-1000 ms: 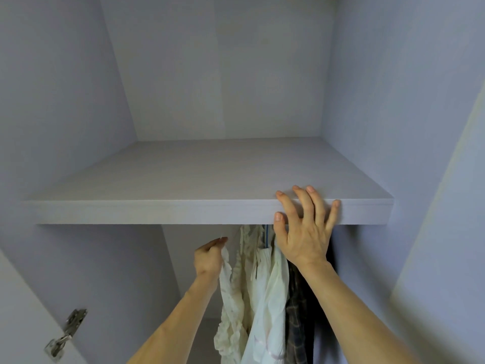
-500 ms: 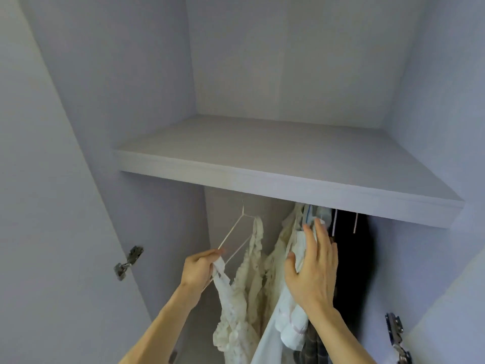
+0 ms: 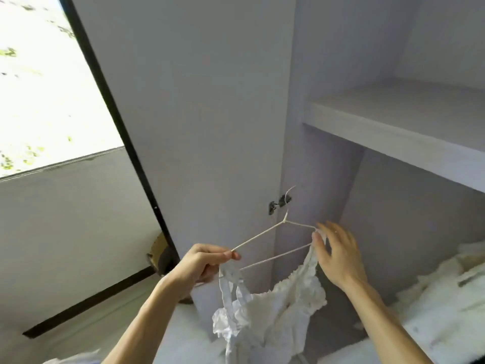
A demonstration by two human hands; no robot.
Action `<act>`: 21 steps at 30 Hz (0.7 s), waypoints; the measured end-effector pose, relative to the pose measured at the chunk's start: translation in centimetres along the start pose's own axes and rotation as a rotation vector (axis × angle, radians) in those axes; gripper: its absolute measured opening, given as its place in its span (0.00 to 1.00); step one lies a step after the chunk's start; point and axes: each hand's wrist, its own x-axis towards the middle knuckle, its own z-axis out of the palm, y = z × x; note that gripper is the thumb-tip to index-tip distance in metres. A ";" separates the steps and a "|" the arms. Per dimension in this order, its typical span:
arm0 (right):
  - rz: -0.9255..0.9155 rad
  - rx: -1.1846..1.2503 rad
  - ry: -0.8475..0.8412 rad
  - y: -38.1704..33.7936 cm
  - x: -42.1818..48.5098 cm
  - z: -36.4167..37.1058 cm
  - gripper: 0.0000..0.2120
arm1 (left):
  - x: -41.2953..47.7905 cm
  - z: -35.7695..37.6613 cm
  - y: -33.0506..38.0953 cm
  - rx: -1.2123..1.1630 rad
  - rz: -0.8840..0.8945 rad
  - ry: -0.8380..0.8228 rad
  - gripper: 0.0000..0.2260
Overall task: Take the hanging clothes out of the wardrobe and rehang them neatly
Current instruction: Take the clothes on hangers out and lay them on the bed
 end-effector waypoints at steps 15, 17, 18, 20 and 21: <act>-0.787 0.303 -0.150 -24.3 -5.6 15.1 0.17 | -29.1 -14.6 -10.9 -0.102 0.014 0.597 0.17; -0.847 0.350 -0.194 -27.6 -7.2 16.4 0.19 | -33.0 -13.6 -12.6 -0.170 0.005 0.695 0.15; -0.872 0.366 -0.219 -29.1 -8.1 16.9 0.19 | -34.7 -13.0 -13.4 -0.215 -0.002 0.739 0.16; -0.933 0.405 -0.268 -31.8 -9.9 17.6 0.19 | -37.7 -11.2 -14.6 -0.302 -0.007 0.837 0.20; -0.972 0.431 -0.293 -33.1 -10.9 17.9 0.19 | -39.1 -10.2 -15.2 -0.329 -0.003 0.895 0.20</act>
